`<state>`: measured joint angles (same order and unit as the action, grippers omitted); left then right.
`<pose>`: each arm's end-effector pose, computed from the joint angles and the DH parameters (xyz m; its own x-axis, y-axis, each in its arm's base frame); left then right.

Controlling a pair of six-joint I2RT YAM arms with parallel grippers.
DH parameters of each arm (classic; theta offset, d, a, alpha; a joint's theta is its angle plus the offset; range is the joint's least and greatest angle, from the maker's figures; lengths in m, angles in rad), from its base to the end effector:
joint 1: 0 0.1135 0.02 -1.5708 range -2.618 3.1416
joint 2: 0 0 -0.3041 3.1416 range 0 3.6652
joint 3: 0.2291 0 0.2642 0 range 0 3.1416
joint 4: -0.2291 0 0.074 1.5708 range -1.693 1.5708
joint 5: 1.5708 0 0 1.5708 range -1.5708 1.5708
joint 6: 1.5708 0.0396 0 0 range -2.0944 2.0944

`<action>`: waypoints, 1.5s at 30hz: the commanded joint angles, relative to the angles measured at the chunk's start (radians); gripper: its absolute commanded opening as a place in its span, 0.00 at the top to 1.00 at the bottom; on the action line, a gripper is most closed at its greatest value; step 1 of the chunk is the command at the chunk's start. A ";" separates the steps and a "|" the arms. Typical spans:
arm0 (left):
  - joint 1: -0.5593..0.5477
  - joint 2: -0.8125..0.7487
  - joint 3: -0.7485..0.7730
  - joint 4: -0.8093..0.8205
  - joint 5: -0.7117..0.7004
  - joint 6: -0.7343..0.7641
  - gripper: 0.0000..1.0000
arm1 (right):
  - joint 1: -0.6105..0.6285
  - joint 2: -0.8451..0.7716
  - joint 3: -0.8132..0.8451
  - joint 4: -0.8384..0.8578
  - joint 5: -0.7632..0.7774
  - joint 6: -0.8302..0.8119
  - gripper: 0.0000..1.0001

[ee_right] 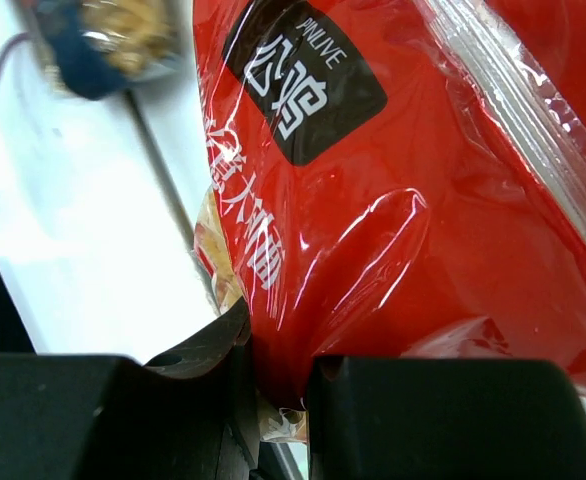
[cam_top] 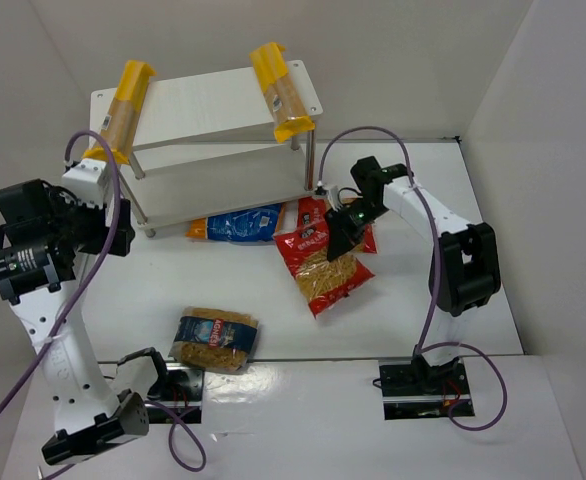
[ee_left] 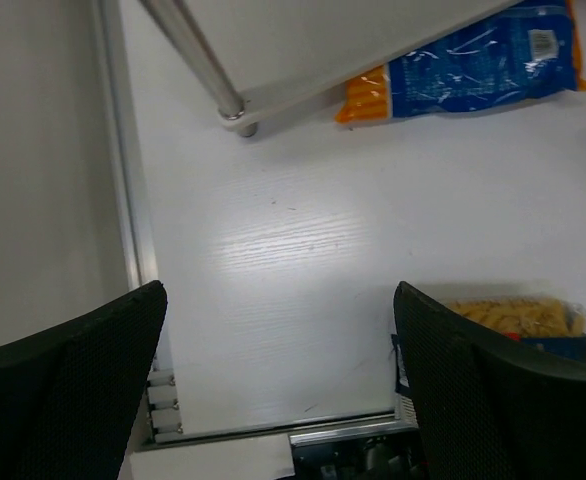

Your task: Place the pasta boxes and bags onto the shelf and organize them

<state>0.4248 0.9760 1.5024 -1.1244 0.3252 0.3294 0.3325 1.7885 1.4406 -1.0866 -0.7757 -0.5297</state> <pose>0.1274 0.0437 0.4837 -0.5339 0.0949 -0.8402 0.0240 0.9950 0.0971 0.3330 0.1443 0.2778 -0.6450 -0.6043 -0.4678 -0.7519 0.3922 0.5300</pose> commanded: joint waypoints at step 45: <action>-0.231 -0.105 -0.495 0.746 0.566 -0.770 0.03 | 0.264 0.094 0.635 0.519 -0.488 0.625 1.00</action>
<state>0.1989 0.8772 1.0111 -0.4816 0.8516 -0.3592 0.5541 1.8771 1.9789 -0.6907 -1.1633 0.0650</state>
